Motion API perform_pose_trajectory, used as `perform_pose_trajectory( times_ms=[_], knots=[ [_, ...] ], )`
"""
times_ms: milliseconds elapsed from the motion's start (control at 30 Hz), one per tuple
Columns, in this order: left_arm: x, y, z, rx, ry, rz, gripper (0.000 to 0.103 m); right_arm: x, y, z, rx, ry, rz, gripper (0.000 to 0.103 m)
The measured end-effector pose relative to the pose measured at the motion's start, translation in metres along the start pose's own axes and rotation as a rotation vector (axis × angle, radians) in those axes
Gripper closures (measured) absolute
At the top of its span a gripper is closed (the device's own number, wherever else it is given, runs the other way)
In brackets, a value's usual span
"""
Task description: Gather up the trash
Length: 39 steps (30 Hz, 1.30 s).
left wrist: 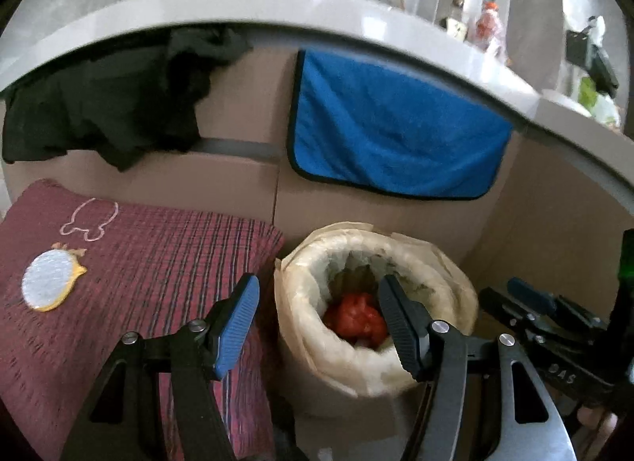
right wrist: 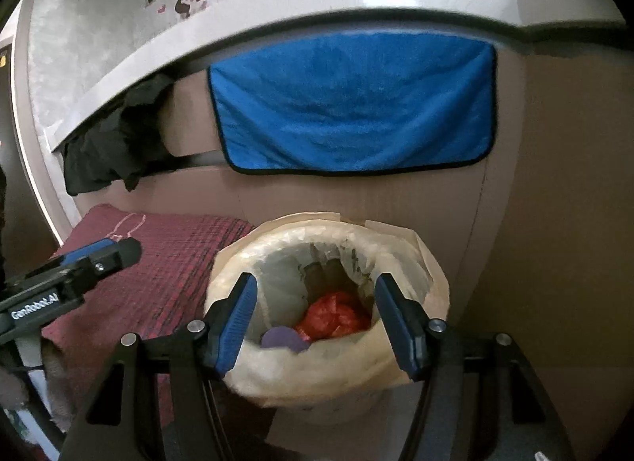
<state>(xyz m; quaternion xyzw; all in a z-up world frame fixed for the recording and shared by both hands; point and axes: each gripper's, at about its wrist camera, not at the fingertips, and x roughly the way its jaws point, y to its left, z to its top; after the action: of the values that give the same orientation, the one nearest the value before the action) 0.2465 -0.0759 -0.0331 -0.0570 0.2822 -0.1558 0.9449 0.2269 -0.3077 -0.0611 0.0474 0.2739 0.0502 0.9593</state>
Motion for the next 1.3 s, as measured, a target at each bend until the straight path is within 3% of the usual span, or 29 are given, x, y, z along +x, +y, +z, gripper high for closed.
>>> perform_pose_trajectory(
  times_ms=[133, 333, 533, 667, 867, 1300],
  knots=[
    [-0.051, -0.006, -0.009, 0.021, -0.046, -0.008, 0.040, -0.038, 0.019, -0.015, -0.017, -0.006, -0.006, 0.044],
    [-0.128, -0.020, -0.030, -0.003, -0.074, 0.057, 0.040, -0.098, 0.060, -0.046, -0.124, -0.056, -0.053, 0.044],
    [-0.189, -0.037, -0.074, 0.114, -0.129, 0.146, 0.040, -0.144, 0.081, -0.068, -0.098, -0.097, -0.058, 0.044],
    [-0.206, -0.039, -0.091, 0.165, -0.137, 0.234, 0.040, -0.169, 0.088, -0.083, -0.056, -0.113, -0.035, 0.044],
    [-0.211, -0.029, -0.099, 0.129, -0.076, 0.227, 0.040, -0.184, 0.103, -0.098, -0.079, -0.118, -0.052, 0.044],
    [-0.226, -0.026, -0.098, 0.112, -0.125, 0.247, 0.040, -0.214, 0.111, -0.096, -0.052, -0.246, -0.073, 0.043]
  ],
)
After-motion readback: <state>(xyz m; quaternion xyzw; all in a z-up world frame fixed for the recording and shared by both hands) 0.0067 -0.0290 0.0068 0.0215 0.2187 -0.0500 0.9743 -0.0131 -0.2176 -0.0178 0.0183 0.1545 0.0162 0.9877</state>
